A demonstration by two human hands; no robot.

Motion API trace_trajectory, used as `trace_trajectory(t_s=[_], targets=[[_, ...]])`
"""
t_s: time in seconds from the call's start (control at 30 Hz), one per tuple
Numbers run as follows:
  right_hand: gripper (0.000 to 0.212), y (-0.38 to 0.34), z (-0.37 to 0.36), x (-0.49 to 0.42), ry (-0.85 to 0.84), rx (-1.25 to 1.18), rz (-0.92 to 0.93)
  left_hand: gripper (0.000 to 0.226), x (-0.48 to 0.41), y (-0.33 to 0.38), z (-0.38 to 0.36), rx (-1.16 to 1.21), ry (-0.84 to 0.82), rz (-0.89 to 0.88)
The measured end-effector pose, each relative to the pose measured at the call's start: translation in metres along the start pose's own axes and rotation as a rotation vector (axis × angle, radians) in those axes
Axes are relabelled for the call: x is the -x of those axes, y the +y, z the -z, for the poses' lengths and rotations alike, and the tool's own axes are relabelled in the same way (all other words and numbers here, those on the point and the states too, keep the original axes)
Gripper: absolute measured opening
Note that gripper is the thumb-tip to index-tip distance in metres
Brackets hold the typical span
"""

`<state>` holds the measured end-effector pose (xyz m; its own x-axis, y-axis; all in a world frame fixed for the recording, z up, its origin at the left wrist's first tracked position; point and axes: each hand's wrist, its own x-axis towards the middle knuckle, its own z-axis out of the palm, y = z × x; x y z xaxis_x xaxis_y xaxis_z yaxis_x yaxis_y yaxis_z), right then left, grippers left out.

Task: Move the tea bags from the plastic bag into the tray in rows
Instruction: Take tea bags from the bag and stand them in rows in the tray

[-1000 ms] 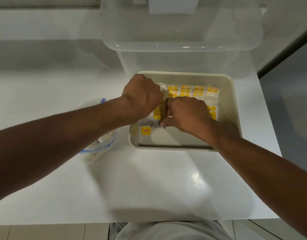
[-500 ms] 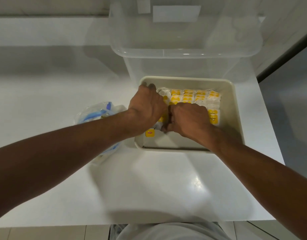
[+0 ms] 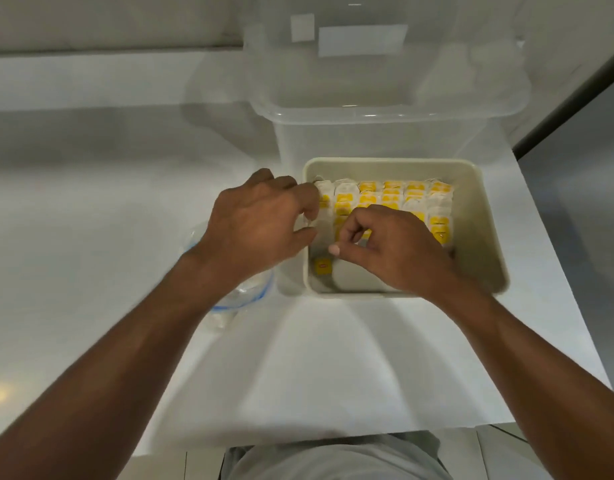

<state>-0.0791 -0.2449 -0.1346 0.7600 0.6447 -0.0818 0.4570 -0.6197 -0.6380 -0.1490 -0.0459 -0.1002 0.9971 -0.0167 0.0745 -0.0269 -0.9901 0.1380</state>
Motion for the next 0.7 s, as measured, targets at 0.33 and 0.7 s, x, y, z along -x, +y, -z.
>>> trace_trajectory(t_s=[0.33,0.7], targets=[[0.013,-0.075,-0.016,0.010,0.049,-0.101,0.008,0.026,0.055,-0.050,0.003,0.313,-0.006,0.037],[0.030,-0.109,-0.136,0.033,-0.028,0.165,-0.109,0.041,0.136,-0.099,-0.056,0.080,-0.011,0.031]])
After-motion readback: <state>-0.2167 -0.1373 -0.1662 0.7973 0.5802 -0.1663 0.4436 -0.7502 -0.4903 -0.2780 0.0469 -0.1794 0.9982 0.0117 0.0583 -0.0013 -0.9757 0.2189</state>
